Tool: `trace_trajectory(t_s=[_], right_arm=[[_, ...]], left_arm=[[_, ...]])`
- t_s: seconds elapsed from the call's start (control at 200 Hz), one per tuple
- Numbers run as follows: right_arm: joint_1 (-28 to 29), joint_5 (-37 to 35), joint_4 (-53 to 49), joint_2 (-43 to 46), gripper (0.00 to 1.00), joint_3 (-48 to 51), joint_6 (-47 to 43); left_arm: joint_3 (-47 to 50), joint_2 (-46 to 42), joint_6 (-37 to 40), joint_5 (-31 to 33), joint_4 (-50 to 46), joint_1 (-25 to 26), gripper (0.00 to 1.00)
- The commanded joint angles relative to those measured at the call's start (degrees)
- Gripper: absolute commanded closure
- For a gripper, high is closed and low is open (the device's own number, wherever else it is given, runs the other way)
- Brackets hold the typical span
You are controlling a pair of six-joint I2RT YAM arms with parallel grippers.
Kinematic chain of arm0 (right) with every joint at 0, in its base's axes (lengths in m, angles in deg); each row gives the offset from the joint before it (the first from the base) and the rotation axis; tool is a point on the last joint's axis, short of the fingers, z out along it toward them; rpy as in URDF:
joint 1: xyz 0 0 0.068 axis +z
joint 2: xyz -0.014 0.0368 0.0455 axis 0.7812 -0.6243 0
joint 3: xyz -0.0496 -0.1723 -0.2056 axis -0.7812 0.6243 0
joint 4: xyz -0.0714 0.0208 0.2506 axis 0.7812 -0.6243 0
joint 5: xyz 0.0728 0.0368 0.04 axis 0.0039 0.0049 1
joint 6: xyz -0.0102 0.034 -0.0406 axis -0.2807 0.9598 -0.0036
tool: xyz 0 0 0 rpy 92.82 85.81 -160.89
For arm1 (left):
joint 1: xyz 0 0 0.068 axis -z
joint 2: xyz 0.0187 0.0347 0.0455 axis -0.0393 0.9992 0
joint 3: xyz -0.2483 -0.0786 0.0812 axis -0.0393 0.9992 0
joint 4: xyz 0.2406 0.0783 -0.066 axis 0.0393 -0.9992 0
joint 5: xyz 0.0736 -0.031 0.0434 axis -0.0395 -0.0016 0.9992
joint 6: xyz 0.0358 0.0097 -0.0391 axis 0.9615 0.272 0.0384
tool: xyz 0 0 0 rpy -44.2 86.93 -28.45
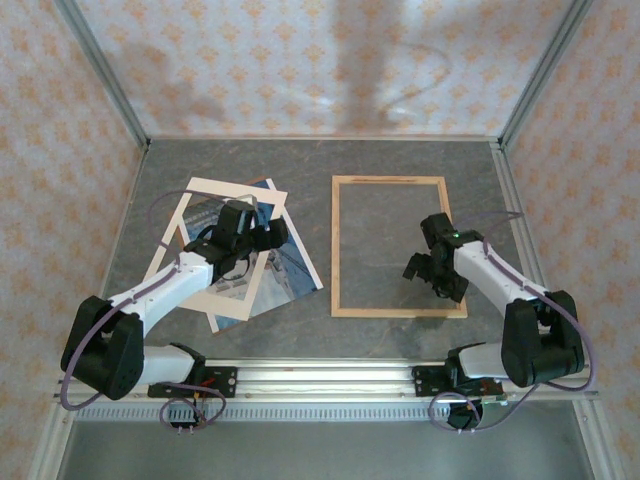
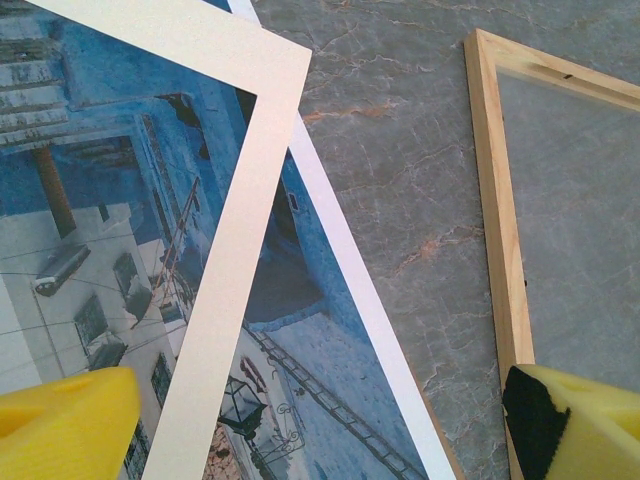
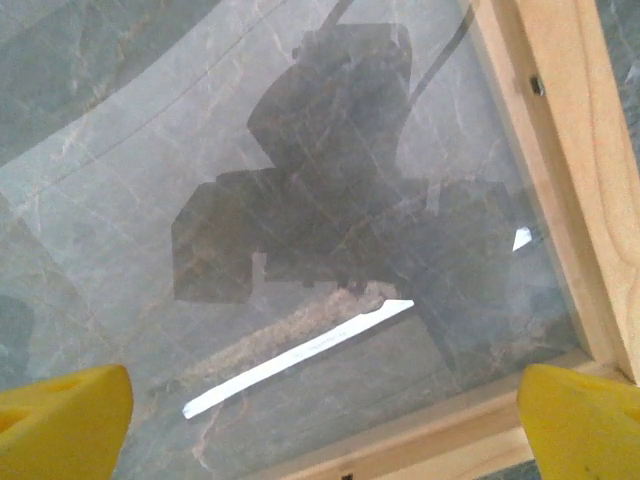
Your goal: Put the photo into the frame
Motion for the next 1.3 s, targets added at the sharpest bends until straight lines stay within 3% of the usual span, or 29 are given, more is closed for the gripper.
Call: trace_trajectory(t_s=[0.0, 0.711, 0.921, 1.296], right_arm=[[0.5, 1.5, -3.5, 0.6, 0.02, 1.1, 2.0], [-1.1, 1.1, 3.8, -5.6, 0.03, 3.6, 1.5], [-2.1, 3.4, 8.1, -4.2, 0.02, 5.9, 0.1], [0.7, -0.6, 3.3, 5.7, 0.02, -0.9, -5.8]], left_arm=[[0.2, 0.3, -0.8, -0.2, 0.9, -0.2, 0.05], [0.6, 1.2, -0.7, -0.3, 1.3, -0.2, 0.05], [0.3, 1.7, -0.6, -0.5, 1.5, -0.2, 0.05], [-1.1, 2.9, 0.4, 1.2, 0.2, -0.3, 0.05]])
